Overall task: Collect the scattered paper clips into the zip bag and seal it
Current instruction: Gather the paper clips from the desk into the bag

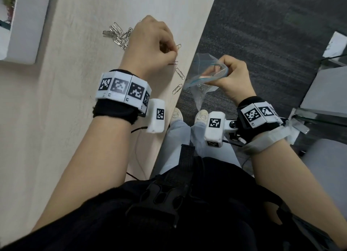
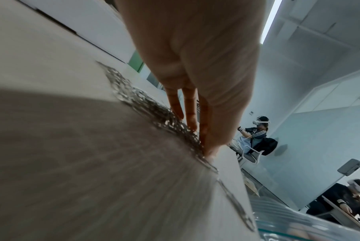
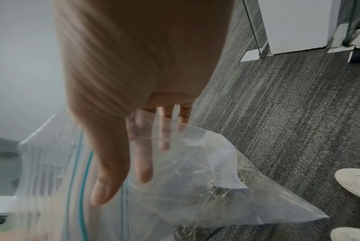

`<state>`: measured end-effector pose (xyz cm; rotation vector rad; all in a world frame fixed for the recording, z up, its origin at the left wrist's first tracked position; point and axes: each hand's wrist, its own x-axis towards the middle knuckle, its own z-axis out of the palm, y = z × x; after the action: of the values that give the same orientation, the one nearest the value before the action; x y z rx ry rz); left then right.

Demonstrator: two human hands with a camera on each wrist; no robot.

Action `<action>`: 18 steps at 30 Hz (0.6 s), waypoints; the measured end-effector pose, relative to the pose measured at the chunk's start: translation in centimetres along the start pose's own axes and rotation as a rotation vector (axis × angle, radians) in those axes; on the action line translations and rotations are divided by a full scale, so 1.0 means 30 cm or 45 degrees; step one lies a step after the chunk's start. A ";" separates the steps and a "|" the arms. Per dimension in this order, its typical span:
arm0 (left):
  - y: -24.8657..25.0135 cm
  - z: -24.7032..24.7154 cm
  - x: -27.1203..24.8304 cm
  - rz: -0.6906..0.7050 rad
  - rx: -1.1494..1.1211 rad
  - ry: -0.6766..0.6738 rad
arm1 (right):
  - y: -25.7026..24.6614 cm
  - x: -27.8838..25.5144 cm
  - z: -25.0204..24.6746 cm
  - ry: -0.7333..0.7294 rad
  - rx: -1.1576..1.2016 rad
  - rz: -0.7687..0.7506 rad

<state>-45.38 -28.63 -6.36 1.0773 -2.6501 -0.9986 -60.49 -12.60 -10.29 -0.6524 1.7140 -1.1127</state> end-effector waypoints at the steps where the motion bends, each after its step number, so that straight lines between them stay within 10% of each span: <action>1: -0.002 -0.003 -0.020 -0.007 0.006 -0.003 | 0.001 -0.006 0.002 -0.003 0.011 0.004; 9: -0.082 -0.029 -0.083 -0.172 0.041 0.328 | 0.035 -0.044 0.024 -0.013 0.047 0.010; 12: -0.113 -0.025 -0.071 -0.365 0.181 0.113 | 0.044 -0.052 0.029 -0.008 0.054 -0.003; 18: -0.082 0.022 -0.094 -0.134 0.274 -0.153 | 0.045 -0.071 0.040 -0.013 0.073 -0.003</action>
<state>-42.07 -27.75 -8.00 1.2479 -2.8783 -0.8343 -58.47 -10.72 -10.74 -0.6236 1.6669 -1.1540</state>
